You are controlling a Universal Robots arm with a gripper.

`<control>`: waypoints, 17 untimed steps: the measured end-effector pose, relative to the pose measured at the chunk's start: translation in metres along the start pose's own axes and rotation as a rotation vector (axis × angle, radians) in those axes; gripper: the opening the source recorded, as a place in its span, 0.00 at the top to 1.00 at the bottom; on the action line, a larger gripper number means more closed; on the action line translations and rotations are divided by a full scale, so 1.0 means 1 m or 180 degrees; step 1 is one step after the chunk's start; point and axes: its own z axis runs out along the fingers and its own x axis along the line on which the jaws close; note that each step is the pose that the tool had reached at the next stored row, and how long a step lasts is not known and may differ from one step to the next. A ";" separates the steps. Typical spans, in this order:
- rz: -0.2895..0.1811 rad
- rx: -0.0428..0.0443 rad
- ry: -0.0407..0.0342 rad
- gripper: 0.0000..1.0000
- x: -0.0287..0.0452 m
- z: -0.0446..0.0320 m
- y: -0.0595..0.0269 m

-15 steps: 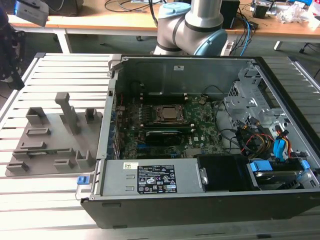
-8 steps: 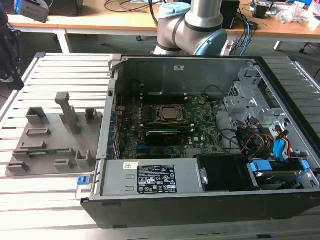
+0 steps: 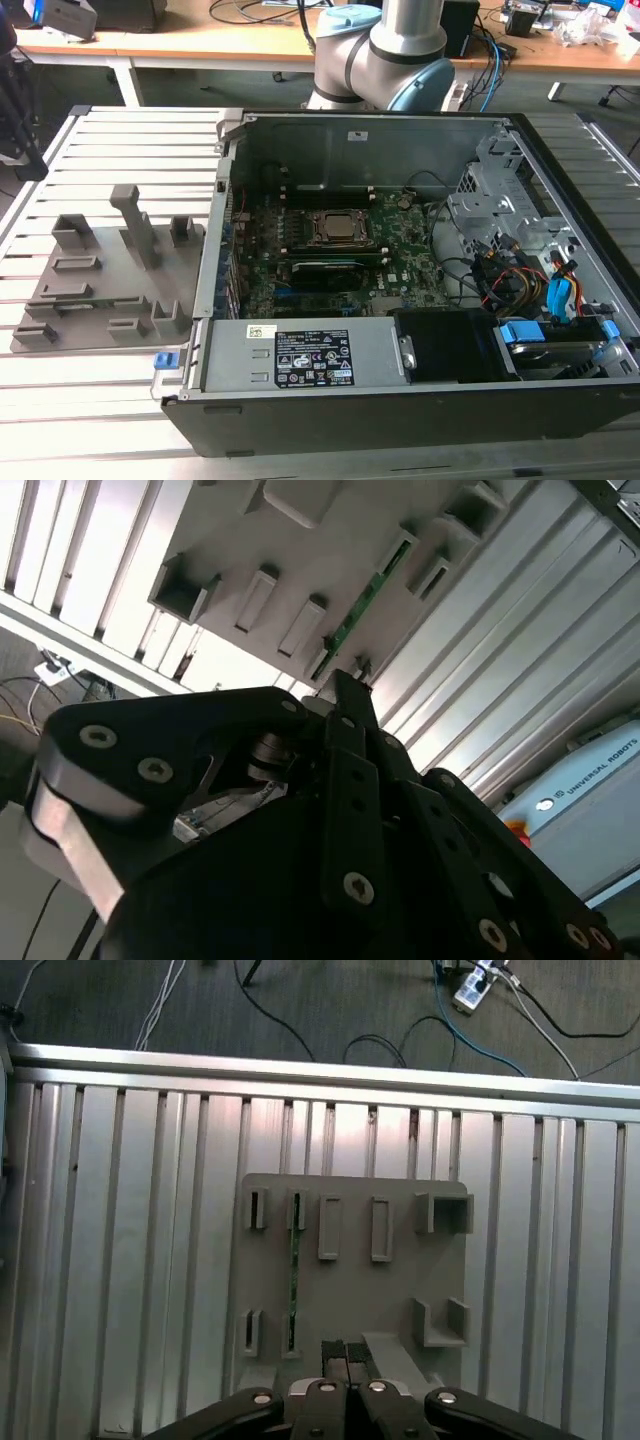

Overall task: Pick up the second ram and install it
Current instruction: 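Pick up the second ram and move it above second insertion slot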

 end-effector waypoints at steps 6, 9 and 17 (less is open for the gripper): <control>-0.0031 0.0000 0.0002 0.89 -0.0001 0.0002 0.0000; 0.0142 -0.0001 -0.0005 0.89 -0.0001 0.0007 0.0000; 0.0629 0.0001 -0.0092 0.89 -0.0001 0.0016 0.0000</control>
